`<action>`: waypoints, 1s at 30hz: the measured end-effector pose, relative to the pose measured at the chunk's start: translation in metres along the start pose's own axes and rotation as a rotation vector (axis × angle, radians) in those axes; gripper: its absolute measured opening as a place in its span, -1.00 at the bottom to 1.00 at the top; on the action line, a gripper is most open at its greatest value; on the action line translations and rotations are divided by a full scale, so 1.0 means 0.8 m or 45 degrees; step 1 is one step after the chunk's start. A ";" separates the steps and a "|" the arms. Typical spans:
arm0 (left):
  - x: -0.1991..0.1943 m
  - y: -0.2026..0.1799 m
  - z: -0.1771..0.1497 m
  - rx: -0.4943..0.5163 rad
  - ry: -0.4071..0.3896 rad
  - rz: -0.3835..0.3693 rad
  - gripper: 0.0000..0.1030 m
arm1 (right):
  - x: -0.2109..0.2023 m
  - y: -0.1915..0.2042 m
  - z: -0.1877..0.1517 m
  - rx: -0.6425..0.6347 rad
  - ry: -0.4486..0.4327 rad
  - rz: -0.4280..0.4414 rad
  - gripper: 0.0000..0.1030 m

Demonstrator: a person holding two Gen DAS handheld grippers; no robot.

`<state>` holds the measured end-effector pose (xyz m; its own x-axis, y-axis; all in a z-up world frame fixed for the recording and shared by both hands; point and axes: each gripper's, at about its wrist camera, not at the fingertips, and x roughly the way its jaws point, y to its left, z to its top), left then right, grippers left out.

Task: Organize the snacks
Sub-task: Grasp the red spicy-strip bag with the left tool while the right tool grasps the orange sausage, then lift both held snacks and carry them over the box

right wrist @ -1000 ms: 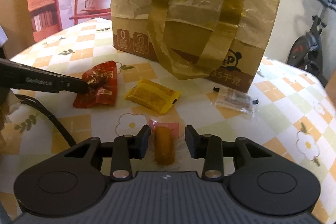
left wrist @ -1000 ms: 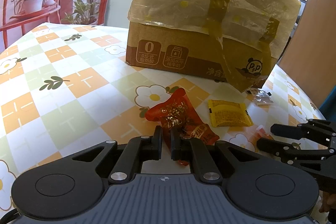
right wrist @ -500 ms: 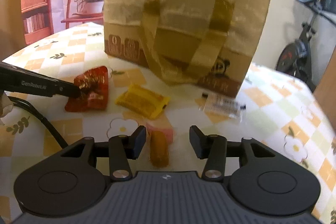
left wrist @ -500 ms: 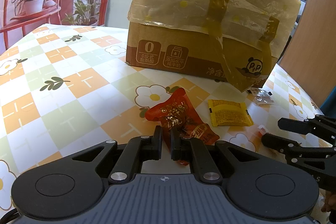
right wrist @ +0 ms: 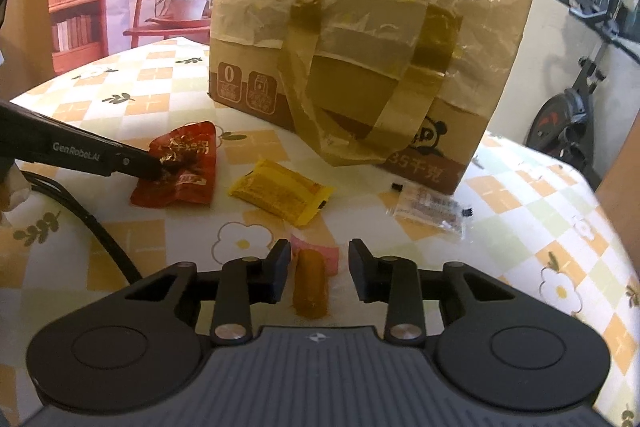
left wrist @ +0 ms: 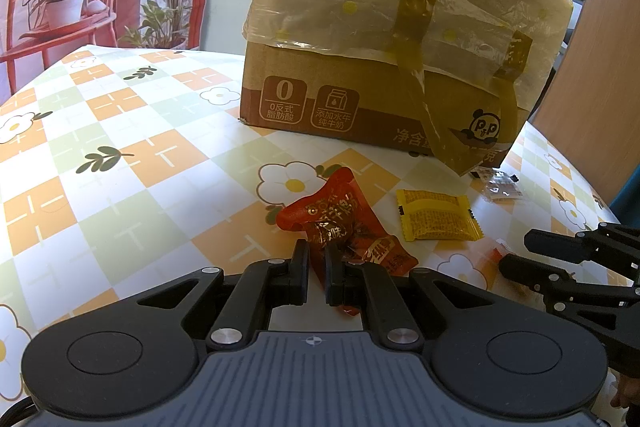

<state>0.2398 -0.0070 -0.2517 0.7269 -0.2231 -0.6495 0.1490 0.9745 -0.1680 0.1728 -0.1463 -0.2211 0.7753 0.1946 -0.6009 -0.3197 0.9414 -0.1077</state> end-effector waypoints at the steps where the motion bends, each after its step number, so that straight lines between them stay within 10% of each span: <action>1: 0.000 0.000 0.000 -0.001 0.000 0.000 -0.83 | 0.000 0.000 0.000 0.000 -0.003 0.001 -0.33; 4: 0.000 -0.001 0.000 -0.002 0.000 0.001 -0.83 | -0.001 -0.001 -0.001 -0.001 -0.006 0.027 -0.67; 30: 0.000 -0.001 0.001 -0.001 0.000 0.000 -0.82 | 0.003 -0.008 -0.007 0.073 0.028 0.055 -0.52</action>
<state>0.2399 -0.0079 -0.2509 0.7267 -0.2228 -0.6498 0.1484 0.9745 -0.1682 0.1737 -0.1530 -0.2265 0.7492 0.2296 -0.6213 -0.3204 0.9466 -0.0364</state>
